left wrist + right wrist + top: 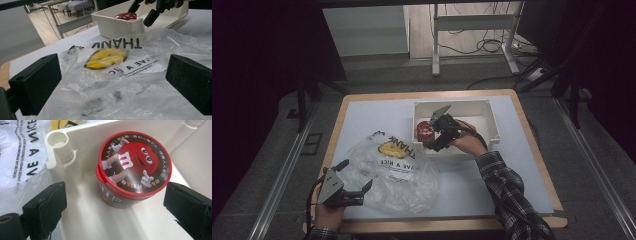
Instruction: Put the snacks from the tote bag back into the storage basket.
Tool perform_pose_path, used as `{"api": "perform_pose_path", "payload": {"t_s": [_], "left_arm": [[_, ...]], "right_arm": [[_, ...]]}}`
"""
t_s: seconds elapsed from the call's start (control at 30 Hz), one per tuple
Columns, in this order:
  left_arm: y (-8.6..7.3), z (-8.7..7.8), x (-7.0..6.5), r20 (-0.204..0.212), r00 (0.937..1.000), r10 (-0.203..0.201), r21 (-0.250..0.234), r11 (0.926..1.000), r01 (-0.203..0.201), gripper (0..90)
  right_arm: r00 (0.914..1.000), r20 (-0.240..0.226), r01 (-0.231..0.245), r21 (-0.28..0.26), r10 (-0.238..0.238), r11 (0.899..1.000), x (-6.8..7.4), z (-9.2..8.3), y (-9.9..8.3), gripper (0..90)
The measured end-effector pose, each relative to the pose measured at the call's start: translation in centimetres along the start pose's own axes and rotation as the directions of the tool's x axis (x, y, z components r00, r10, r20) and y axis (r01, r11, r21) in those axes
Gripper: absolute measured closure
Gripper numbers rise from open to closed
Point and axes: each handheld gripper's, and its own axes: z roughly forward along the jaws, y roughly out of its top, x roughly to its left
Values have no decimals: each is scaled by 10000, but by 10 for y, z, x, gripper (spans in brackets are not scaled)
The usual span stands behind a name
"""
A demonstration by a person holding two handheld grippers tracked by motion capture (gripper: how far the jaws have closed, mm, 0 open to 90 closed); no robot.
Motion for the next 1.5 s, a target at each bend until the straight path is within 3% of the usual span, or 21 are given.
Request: {"api": "perform_pose_path", "payload": {"t_s": [1.5], "left_arm": [[0, 0, 0, 46, 10000, 8, 2, 10000, -8, 2]], "right_arm": [[9978, -169, -644, -606, 634, 9961, 18, -21, -16, 49]]}}
